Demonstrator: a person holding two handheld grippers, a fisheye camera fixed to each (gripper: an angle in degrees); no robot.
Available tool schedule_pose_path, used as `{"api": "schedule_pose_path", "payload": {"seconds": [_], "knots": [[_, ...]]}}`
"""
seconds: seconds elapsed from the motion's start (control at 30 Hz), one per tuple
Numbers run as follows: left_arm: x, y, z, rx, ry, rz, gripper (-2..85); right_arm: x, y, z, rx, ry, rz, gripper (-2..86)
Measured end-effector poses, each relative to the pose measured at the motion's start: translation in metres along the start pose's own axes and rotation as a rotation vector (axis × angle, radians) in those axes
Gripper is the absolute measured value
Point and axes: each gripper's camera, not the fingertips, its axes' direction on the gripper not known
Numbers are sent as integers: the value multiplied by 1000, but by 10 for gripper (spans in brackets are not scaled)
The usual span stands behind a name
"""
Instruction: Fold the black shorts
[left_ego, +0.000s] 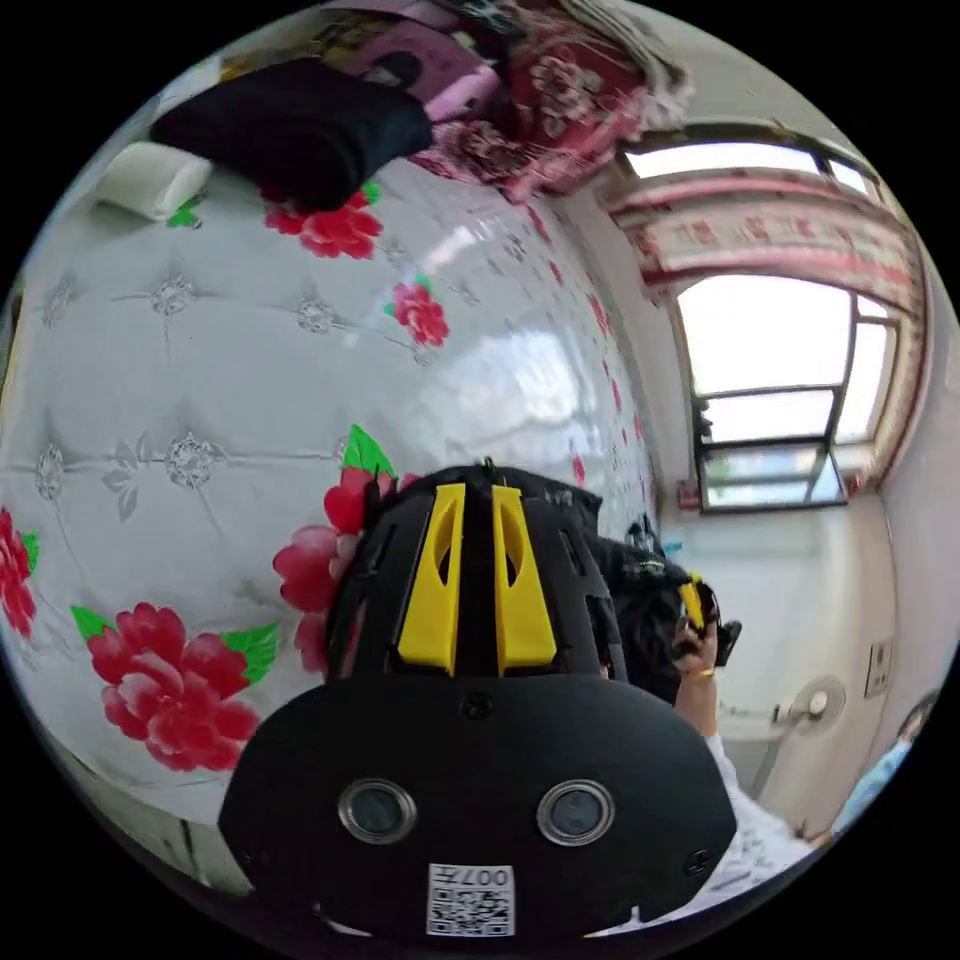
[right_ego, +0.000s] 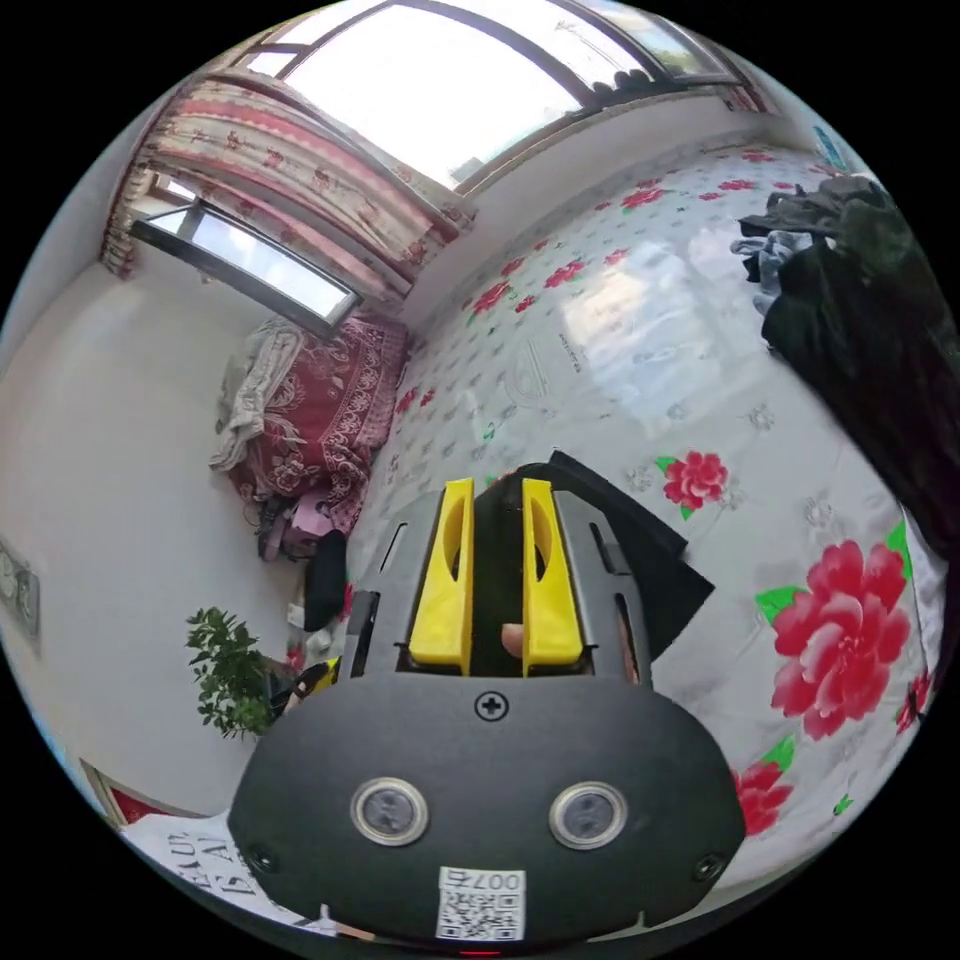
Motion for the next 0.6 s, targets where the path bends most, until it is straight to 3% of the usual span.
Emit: {"api": "schedule_pose_path", "payload": {"seconds": [0.1,0.37,0.47,0.6], "knots": [[6,3,5,55,-49,17,64,8,-5,53,-125,76,-2,33],[78,55,19,80,-258,464,106,85,57,84,-218,293,-13,52],[108,66,52,139,-372,622,134,105,57,89,-221,279,50,54],[117,61,111,18,-550,651,79,107,53,99,-211,301,58,32]]}}
